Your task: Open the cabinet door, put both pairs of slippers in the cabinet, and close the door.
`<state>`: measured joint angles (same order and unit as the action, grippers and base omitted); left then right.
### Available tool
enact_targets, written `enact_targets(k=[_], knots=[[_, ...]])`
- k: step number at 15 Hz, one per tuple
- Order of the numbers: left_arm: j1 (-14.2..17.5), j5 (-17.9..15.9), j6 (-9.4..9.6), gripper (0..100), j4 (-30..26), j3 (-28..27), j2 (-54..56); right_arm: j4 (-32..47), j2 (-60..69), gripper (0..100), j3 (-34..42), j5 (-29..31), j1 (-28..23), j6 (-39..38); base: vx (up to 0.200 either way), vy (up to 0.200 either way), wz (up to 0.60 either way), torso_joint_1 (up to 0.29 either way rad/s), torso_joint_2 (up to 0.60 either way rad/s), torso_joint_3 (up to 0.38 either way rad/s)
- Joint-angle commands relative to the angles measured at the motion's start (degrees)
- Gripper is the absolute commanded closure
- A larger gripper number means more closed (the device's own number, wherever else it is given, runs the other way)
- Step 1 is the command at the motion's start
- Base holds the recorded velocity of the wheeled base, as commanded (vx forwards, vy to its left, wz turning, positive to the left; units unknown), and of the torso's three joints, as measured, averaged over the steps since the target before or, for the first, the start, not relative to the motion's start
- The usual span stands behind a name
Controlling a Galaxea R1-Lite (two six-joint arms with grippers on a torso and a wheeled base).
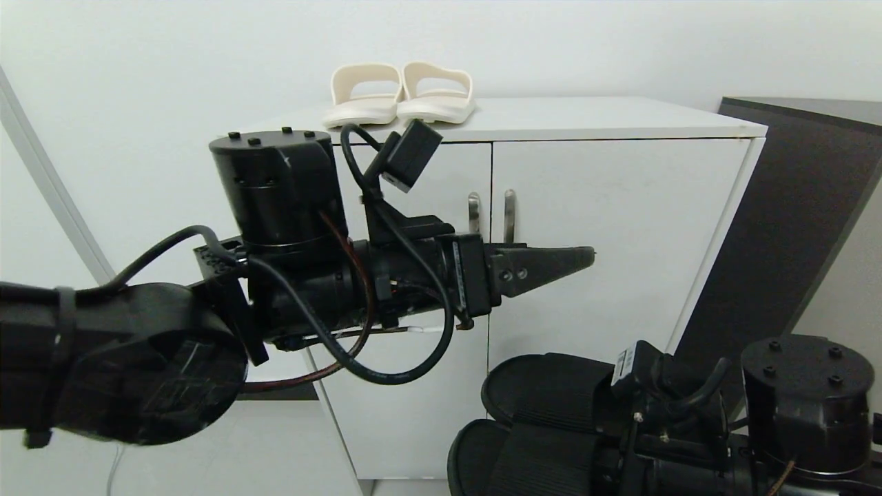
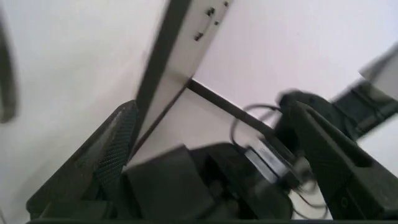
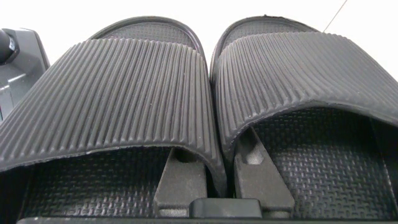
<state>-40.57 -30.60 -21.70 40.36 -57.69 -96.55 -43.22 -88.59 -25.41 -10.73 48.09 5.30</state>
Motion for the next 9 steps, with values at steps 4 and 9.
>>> enact_targets(k=[4, 9], knots=[[0.4, 6.5, 0.17, 0, -2.5, -5.1, -3.9, 0.1, -0.3, 100, -0.1, 0.0, 0.0, 0.1, 0.0, 0.0, 0.0, 0.0, 0.0, 0.0], [2.2, 11.0, 1.4, 0, -3.7, -6.7, -4.3, 0.1, -0.3, 100, 0.5, -0.1, 0.0, 0.9, 0.0, 0.0, 0.0, 0.0, 0.0, 0.0]])
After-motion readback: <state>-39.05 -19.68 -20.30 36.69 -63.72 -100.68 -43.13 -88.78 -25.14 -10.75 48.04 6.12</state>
